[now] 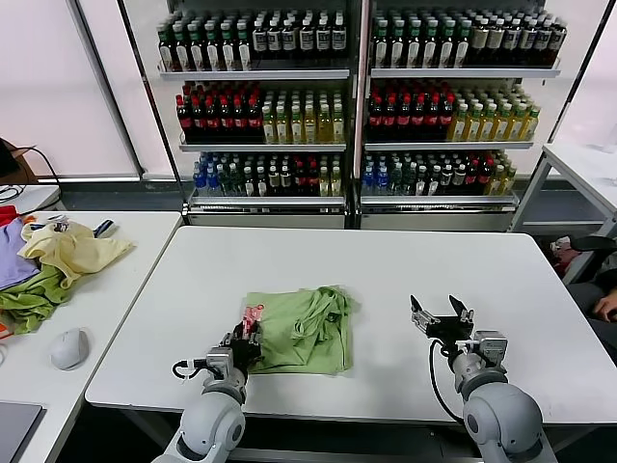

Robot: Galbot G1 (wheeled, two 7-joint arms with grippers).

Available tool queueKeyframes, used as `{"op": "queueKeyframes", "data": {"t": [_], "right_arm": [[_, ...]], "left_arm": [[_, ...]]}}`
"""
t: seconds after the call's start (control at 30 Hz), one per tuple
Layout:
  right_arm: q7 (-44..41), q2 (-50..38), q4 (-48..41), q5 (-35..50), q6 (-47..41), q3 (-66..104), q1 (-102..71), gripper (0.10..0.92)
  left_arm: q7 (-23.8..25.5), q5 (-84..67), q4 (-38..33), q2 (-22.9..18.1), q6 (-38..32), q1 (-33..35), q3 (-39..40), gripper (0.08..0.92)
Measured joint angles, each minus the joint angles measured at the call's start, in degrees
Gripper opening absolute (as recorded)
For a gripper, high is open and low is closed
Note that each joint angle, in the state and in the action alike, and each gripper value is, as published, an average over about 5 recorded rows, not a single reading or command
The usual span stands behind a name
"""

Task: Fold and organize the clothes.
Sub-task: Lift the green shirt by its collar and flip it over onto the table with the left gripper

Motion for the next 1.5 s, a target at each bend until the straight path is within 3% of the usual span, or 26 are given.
{"op": "queueKeyframes", "data": {"t": [0.17, 0.27, 0.7, 1.13, 1.3, 1.5], "right_arm": [[0.11, 0.24, 0.03, -0.04, 0.00, 0.00, 0.03, 0.823], [0.20, 0.41, 0.11, -0.10, -0.01, -0.07, 0.05, 0.823], [0.32, 0.02, 0.00, 0.19, -0.01, 0.18, 0.52, 0.823], [0.17, 0.37, -0.67, 0.46, 0.30, -0.48, 1.32, 0.823], [0.04, 0.37, -0.65, 0.48, 0.50, -0.25, 1.14, 0.823], [-0.03, 0.13, -0.36, 0.66, 0.75, 0.43, 0.83, 0.823]], "left_arm": [[0.18, -5.66, -0.65, 0.00, 1.09, -0.11, -1.12, 0.145], [0.08, -9.56, -1.04, -0.12, 1.26, -0.31, -1.97, 0.118], [-0.49, -28.74, -4.68, 2.19, 0.30, -0.88, -12.26, 0.118], [-1.54, -45.24, -10.84, 11.46, 2.69, -2.91, -27.29, 0.118], [-1.46, -45.24, -13.73, 12.32, 2.94, -3.85, -25.24, 0.118], [-0.07, -36.90, -12.05, 8.98, 2.48, -6.17, -14.83, 0.118]]}}
